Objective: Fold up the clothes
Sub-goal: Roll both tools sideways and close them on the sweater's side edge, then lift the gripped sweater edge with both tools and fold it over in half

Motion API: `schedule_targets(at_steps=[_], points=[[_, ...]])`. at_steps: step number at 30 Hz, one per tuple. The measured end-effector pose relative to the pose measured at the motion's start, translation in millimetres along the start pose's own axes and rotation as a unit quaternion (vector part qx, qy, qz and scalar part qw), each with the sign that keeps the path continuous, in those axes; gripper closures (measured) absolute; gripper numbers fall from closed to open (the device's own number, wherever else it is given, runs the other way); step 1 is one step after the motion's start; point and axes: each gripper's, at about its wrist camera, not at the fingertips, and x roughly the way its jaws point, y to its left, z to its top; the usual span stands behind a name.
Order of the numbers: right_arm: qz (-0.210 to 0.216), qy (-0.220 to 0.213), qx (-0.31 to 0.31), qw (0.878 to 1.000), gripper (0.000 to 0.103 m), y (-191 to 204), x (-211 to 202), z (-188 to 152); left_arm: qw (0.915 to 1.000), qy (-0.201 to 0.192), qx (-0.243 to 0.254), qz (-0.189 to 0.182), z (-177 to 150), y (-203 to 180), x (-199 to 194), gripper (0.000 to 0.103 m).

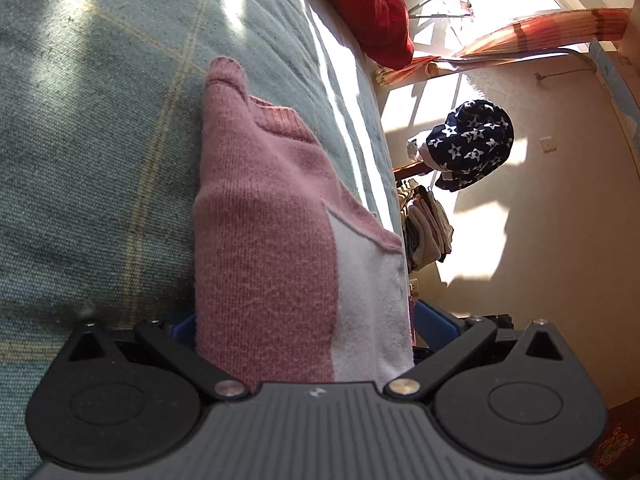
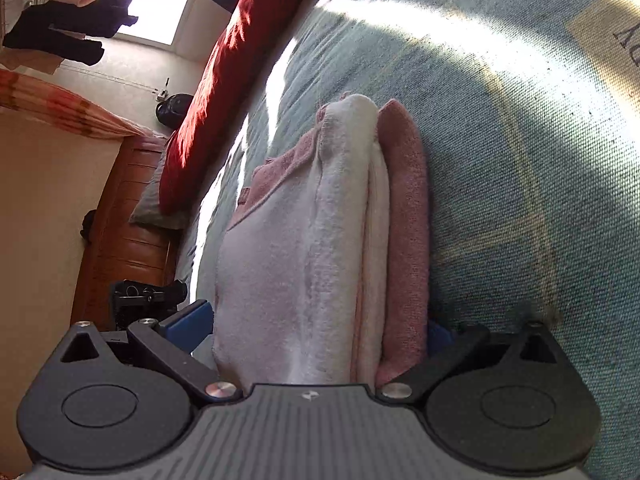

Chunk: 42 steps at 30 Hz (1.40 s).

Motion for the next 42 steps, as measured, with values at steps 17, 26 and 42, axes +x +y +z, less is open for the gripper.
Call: schedule_targets(at_steps=[17, 26, 42], points=[[0.017, -0.001, -0.013, 1.000, 0.000, 7, 16, -2, 0.9994, 0.012, 0.030, -0.016, -15, -4, -2, 0.001], [0.017, -0.004, -0.034, 0.999, 0.000, 7, 10, -13, 0.9998, 0.001, 0.017, 0.000, -26, 3, -14, 0.020], [-0.056, -0.016, -0.070, 0.996, 0.030, 29, 1, -20, 0.9996, -0.023, 0.011, -0.009, -31, -8, -26, 0.020]])
